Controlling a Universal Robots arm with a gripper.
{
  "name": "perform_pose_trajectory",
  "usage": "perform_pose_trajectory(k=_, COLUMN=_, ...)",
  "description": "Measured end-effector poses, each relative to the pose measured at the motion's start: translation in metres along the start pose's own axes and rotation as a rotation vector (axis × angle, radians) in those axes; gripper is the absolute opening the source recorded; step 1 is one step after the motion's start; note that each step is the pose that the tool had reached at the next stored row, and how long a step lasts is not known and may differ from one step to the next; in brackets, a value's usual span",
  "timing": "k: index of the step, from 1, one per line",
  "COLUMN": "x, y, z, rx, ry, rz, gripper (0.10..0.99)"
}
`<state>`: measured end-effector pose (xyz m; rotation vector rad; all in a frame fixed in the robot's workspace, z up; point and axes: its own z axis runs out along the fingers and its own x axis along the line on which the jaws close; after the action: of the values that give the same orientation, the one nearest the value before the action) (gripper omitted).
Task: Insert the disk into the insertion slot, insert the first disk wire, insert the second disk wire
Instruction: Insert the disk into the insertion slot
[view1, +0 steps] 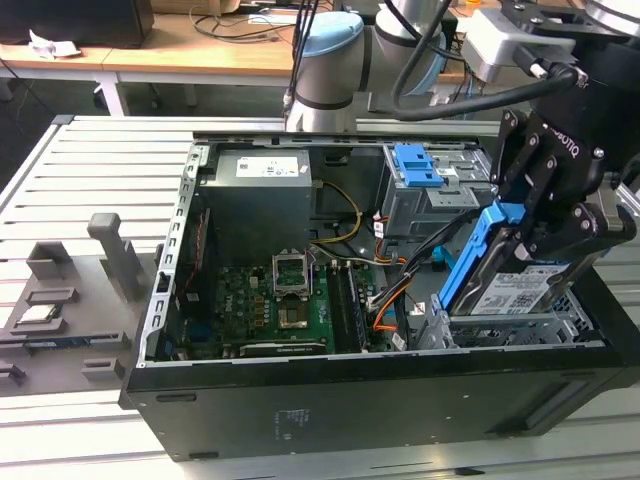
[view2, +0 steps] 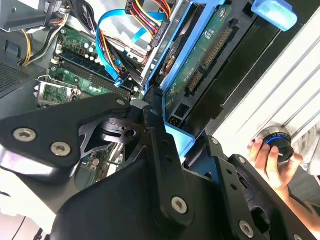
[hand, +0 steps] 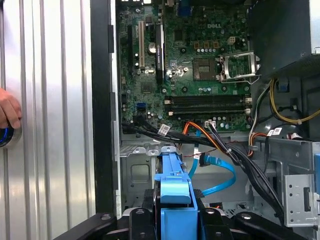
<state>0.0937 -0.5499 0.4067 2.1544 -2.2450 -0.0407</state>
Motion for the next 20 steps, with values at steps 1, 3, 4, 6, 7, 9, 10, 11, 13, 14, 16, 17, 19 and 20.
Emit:
perform_pose_trajectory(k=1, x=0.0000, y=0.0000, z=0.0014, rx=0.000, ry=0.0000, rz=0.000, gripper=0.369)
perform_pose_trajectory(k=3, x=0.0000, y=-0.0002, z=0.0052, rx=0.000, ry=-0.0001, rz=0.000, gripper=0.369)
perform_pose_trajectory(k=4, x=0.0000, y=-0.0002, z=0.0065, rx=0.000, ry=-0.0001, rz=0.000, gripper=0.369)
perform_pose_trajectory(k=6, x=-0.0001, y=-0.0003, z=0.0094, rx=0.000, ry=0.0001, rz=0.000, gripper=0.369)
perform_pose_trajectory(k=7, x=0.0000, y=-0.0003, z=0.0094, rx=0.000, ry=0.0001, rz=0.000, gripper=0.369)
perform_pose_trajectory(k=9, x=0.0000, y=-0.0004, z=0.0095, rx=0.000, ry=0.0001, rz=0.000, gripper=0.369)
perform_pose_trajectory(k=10, x=0.0000, y=-0.0003, z=0.0095, rx=0.000, ry=0.0000, rz=0.000, gripper=0.369)
perform_pose_trajectory(k=11, x=0.0000, y=-0.0003, z=0.0095, rx=0.000, ry=0.0002, rz=0.000, gripper=0.380)
perform_pose_trajectory(k=13, x=0.0000, y=-0.0003, z=0.0095, rx=0.000, ry=0.0003, rz=0.000, gripper=0.443)
perform_pose_trajectory(k=14, x=0.0000, y=-0.0003, z=0.0097, rx=0.000, ry=-0.0001, rz=0.000, gripper=0.443)
perform_pose_trajectory(k=16, x=0.0000, y=-0.0003, z=0.0097, rx=0.000, ry=0.0000, rz=0.000, gripper=0.443)
perform_pose_trajectory(k=17, x=0.0000, y=-0.0003, z=0.0097, rx=0.000, ry=0.0000, rz=0.000, gripper=0.443)
perform_pose_trajectory(k=19, x=0.0000, y=-0.0003, z=0.0097, rx=0.000, ry=0.0001, rz=0.000, gripper=0.361)
perform_pose_trajectory(k=20, x=0.0000, y=-0.0003, z=0.0098, rx=0.000, ry=0.0000, rz=0.000, gripper=0.298)
